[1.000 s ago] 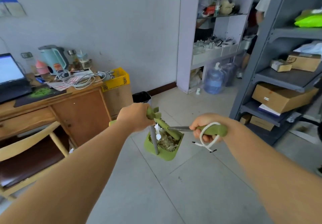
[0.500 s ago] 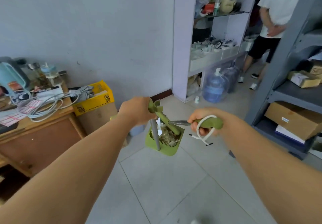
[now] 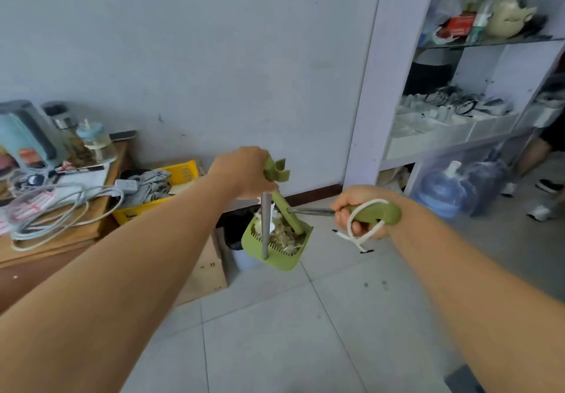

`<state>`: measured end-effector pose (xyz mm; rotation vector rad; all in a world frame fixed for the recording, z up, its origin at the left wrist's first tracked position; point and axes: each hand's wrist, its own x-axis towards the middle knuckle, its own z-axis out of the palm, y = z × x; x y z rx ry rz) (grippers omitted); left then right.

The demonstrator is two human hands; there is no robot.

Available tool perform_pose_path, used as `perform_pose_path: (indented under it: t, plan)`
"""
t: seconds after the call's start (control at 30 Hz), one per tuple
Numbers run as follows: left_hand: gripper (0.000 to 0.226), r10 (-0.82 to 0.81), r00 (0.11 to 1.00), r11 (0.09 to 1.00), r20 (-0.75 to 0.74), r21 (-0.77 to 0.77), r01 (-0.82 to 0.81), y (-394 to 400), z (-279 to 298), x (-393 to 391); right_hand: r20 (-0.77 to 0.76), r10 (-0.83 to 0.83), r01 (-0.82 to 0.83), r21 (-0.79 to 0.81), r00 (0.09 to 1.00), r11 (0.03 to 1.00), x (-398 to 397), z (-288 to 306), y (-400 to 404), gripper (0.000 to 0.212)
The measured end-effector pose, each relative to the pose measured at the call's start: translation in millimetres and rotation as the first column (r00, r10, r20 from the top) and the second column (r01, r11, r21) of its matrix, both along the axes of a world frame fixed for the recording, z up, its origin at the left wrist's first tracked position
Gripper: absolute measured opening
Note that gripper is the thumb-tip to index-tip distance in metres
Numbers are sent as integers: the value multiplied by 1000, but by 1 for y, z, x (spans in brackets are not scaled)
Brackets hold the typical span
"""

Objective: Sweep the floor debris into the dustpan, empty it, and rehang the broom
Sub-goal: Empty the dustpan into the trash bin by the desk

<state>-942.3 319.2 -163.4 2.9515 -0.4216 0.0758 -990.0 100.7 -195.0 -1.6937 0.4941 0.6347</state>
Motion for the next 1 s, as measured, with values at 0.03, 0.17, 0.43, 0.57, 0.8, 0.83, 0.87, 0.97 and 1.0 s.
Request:
perform_pose_path:
  t: [0.03, 0.17, 0.43, 0.57, 0.8, 0.83, 0.87, 0.97, 1.0]
  plan:
    - [29, 6, 1000, 1000, 3, 15, -6, -6, 2, 20, -5, 14, -14, 10, 1000, 1000, 22, -3, -4, 56]
    - [32, 17, 999, 993, 34, 112, -20, -28, 11, 98, -81, 55, -48, 89, 995, 995, 101, -6, -16, 38]
    - [33, 123, 992, 977, 17, 175, -124, -61, 26, 224, -131, 189, -162, 191, 973, 968, 245, -10, -37, 32]
    - [30, 196, 980, 960, -24, 208, -187, -82, 19, 279, -158, 310, -278, 192, 938, 941, 317, -25, -55, 34]
    - [27, 300, 952, 918, -61, 291, -270, -139, 4, 357, -143, 429, -393, 225, 892, 892, 430, -41, -93, 36]
    - [27, 317, 946, 911, -72, 302, -282, -148, 3, 367, -153, 453, -414, 230, 878, 881, 444, -42, -98, 35]
    - [26, 331, 940, 904, -82, 313, -291, -155, 2, 378, -161, 471, -429, 235, 867, 872, 459, -43, -103, 34]
    - [23, 359, 927, 889, -110, 341, -304, -175, -2, 408, -173, 508, -461, 251, 844, 851, 496, -46, -113, 28]
    - [23, 368, 922, 886, -120, 345, -309, -180, -4, 419, -180, 523, -474, 255, 833, 843, 509, -47, -116, 27]
